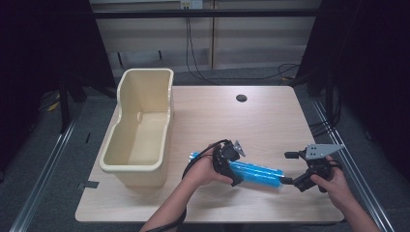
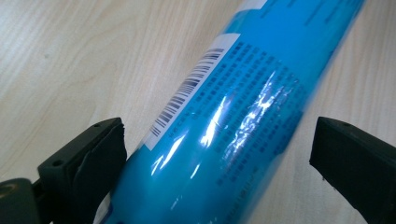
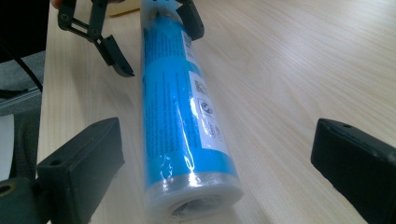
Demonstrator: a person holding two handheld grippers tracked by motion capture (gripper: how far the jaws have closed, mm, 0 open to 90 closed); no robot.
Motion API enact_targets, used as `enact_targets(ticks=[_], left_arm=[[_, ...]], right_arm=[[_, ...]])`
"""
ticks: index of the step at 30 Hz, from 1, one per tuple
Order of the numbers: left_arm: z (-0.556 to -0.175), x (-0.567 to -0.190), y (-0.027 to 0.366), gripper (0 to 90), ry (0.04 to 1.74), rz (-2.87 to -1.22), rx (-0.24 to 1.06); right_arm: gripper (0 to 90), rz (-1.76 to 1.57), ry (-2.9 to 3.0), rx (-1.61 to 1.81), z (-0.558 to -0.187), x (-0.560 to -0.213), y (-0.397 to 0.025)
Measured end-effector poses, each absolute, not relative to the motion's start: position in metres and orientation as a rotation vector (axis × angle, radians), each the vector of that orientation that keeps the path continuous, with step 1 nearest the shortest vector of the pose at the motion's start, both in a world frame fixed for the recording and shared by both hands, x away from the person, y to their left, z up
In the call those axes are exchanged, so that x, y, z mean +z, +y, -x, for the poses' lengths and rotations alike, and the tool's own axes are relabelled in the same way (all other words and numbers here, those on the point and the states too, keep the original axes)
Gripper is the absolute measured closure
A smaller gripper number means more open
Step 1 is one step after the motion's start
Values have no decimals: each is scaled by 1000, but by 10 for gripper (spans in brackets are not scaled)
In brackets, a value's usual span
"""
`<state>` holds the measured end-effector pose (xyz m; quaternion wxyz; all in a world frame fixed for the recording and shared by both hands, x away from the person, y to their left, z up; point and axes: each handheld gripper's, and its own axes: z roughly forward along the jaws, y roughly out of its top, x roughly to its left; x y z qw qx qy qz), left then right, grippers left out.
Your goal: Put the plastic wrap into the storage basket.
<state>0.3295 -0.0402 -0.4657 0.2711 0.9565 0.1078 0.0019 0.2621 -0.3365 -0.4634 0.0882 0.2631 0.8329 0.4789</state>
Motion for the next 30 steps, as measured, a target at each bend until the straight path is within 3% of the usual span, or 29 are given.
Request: enact_targets(ticks=[10, 15, 20, 30], left_arm=[[-326, -470, -47, 86, 189, -2662, 71], [-325, -471, -47, 180, 195, -2704, 134], [-326, -469, -44, 291, 258, -2682, 46], [-325, -464, -45, 318, 341, -2730, 9]], right_arm=[[23, -780, 2474, 1422, -263, -463, -336], [23, -781, 2471, 1432, -263, -463, -336], [23, -785, 2472, 1430, -264, -463, -336], [23, -781, 2467, 1439, -265, -463, -337]])
